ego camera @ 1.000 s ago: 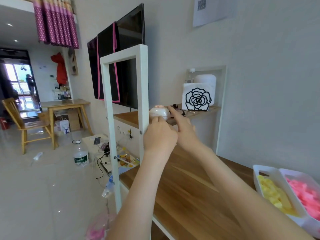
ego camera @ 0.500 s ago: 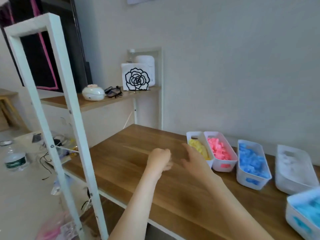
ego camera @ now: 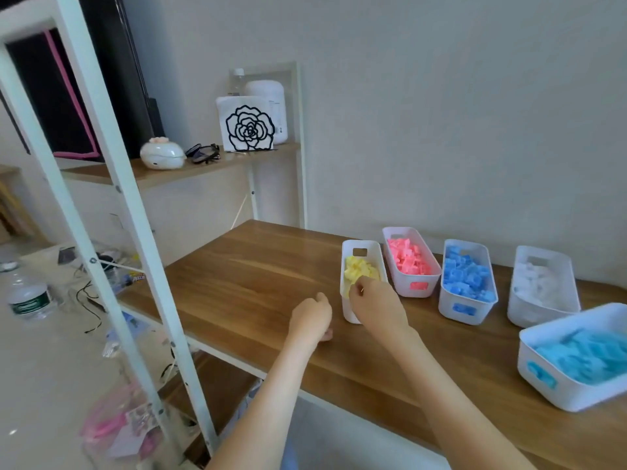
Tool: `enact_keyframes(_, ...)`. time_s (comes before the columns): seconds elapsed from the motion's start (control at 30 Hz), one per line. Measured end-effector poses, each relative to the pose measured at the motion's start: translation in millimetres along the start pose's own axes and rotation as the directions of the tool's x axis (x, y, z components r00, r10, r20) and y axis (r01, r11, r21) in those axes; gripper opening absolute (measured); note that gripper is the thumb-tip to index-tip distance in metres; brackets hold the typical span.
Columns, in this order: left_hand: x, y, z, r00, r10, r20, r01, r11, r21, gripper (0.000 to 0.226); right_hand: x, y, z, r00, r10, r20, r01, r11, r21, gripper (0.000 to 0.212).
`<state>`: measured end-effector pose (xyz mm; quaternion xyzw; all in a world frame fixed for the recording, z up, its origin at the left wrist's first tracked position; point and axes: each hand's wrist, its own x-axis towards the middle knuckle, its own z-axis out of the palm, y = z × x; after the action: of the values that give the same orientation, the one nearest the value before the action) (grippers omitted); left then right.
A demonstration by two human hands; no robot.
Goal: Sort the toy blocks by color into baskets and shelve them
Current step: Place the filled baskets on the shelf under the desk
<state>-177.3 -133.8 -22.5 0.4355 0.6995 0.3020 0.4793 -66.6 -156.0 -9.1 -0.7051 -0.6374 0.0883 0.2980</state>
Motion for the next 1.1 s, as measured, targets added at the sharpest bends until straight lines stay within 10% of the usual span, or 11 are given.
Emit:
enact_keyframes(0.17, 9, -16, -18, 0.993, 0.100, 0.068, -0.097, 0.994, -0.054, 0.065, -16, -23, -18, 0.978, -0.018, 0.210, -0.013, 0.990, 0.143, 0.030)
enact_keyframes(0.37, 5, -7, -28, 0.965, 0.170, 0.198, -0.202, 0.968, 0.152, 0.055, -6, -7, -18, 0.986, 0.156, -0.067, -0.135, 0.960, 0.246, 0.024)
enact_keyframes(0.5, -7, -9, -40, 0.939, 0.307, 0.153, -0.343, 0.828, 0.443, 0.037, -6, 3, -5, 0.942, 0.221, 0.252, -0.279, 0.934, 0.225, 0.041)
enact_keyframes(1.1, -100, -103, -174, 0.944, 0.329, -0.022, -0.242, 0.738, 0.630, 0.022, -87, -92, 63, 0.829, -0.232, 0.508, -0.070, 0.859, 0.507, 0.033)
